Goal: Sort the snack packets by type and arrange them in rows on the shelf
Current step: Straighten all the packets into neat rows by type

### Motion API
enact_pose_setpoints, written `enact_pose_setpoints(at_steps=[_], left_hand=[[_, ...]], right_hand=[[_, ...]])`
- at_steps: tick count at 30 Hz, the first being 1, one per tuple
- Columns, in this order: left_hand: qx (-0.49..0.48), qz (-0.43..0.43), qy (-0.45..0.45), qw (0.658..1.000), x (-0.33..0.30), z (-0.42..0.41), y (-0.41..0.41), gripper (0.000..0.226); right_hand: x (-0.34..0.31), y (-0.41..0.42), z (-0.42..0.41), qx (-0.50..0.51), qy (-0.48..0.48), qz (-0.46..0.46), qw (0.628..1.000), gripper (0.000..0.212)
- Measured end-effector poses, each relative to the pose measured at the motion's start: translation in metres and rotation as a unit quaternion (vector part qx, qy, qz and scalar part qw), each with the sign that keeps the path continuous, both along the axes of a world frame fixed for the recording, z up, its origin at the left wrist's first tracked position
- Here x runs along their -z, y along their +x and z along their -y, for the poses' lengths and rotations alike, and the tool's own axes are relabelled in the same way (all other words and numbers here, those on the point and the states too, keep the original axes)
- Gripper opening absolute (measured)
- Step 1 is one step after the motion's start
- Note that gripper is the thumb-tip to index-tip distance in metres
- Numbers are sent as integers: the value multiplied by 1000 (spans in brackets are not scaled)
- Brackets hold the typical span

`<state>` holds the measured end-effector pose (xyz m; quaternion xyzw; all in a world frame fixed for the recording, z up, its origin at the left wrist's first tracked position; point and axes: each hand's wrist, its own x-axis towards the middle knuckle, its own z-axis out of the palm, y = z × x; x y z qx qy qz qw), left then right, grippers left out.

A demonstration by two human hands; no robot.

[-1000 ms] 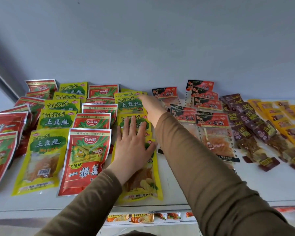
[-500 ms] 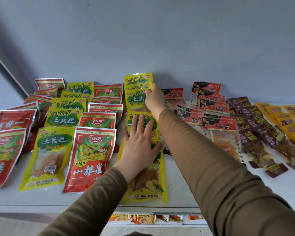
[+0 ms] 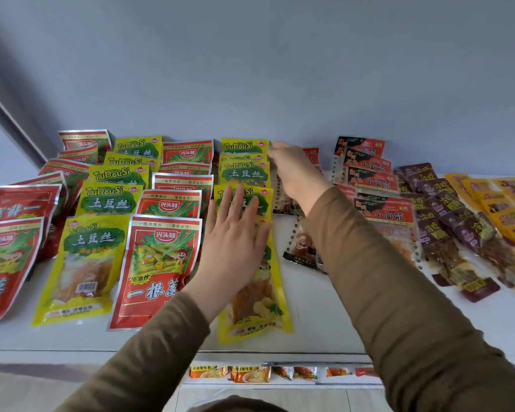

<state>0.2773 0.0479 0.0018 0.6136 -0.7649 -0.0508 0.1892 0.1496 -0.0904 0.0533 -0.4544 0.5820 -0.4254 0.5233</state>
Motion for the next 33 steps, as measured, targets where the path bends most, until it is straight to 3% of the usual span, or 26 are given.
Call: enact_pose_setpoints(at_steps=[3, 8, 10, 13, 16, 18, 22, 29, 33], left_hand=[[33, 18, -20, 999, -6, -25, 18, 59], [66, 82, 46, 993, 7, -59, 17, 71], [55, 83, 72, 992, 17, -61, 10, 74], [52, 93, 79, 991, 25, -52, 7, 74], [76, 98, 75, 989, 28, -45, 4, 74], [77, 108, 82, 988, 29, -43, 4, 74], [49, 110, 105, 987, 28, -46, 8, 75], [54, 36, 161, 985, 19, -42, -1, 92], [43, 11, 150, 988, 12, -36, 2, 74]], right_hand=[[-11, -20, -40, 2, -25, 66, 998, 51], [1, -16, -116, 32, -53, 120, 991, 52], [16, -4, -137, 45, -102, 62, 992, 40], [39, 10, -141, -21, -173, -122, 977, 26], [53, 14, -123, -77, -203, -288, 933, 36], [54, 17, -113, -104, -175, -355, 912, 43], [51, 21, -108, -154, -99, -368, 912, 51], [53, 20, -111, -148, -87, -355, 919, 52], [45, 22, -108, -150, -84, -338, 925, 50]])
